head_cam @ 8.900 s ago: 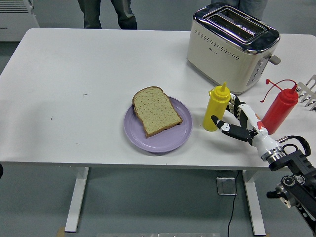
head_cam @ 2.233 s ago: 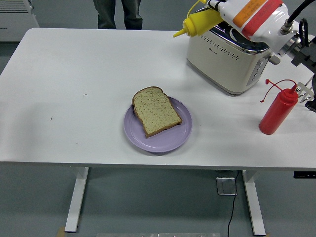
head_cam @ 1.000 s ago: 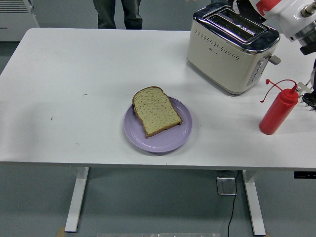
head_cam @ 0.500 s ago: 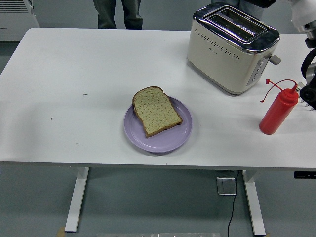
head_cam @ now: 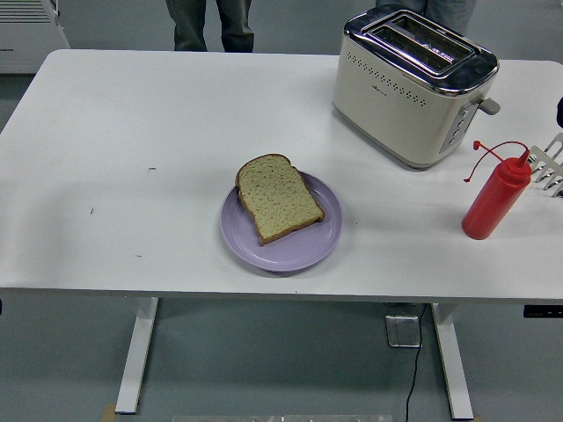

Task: Pick up the cup,pour liquid into bread,place the cup on the desk

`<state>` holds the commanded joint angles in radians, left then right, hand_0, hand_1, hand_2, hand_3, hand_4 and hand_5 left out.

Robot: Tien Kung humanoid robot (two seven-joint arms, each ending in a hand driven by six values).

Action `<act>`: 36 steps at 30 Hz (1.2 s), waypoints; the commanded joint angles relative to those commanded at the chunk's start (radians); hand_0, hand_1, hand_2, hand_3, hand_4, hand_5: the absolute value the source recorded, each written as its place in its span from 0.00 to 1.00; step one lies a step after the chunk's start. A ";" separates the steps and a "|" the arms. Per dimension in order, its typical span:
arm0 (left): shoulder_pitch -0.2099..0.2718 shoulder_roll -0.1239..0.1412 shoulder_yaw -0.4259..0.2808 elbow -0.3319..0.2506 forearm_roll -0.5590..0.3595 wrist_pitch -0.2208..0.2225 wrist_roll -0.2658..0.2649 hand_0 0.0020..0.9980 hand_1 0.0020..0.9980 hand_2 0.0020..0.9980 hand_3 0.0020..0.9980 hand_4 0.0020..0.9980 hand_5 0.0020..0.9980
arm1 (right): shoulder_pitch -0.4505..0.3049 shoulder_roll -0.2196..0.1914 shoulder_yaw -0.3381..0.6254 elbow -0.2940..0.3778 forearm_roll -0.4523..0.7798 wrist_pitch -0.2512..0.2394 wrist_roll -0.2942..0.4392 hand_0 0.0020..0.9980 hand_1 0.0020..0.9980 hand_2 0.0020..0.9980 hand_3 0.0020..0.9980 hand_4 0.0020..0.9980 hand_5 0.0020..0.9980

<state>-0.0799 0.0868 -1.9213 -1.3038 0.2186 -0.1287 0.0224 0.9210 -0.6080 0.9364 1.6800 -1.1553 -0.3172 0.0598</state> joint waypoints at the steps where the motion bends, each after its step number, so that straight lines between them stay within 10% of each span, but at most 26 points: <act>1: 0.000 0.000 0.001 0.000 0.000 0.000 0.000 0.83 0.82 0.86 0.82 0.66 1.00 | -0.004 0.002 0.001 0.000 0.045 0.003 -0.002 0.53 0.58 0.58 0.72 0.50 0.08; 22: 0.004 -0.002 0.003 -0.001 0.002 0.001 0.000 0.83 0.82 0.86 0.82 0.66 1.00 | -0.112 0.024 -0.013 0.099 0.907 -0.015 0.029 0.51 0.57 0.58 0.73 0.51 0.07; 36: 0.001 -0.003 0.001 -0.001 0.003 0.001 0.000 0.83 0.82 0.86 0.82 0.66 1.00 | -0.214 0.006 -0.129 0.099 0.631 -0.035 0.152 0.51 0.57 0.58 0.73 0.51 0.08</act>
<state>-0.0789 0.0843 -1.9200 -1.3052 0.2211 -0.1279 0.0224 0.7068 -0.6020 0.8071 1.7790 -0.5243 -0.3520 0.2123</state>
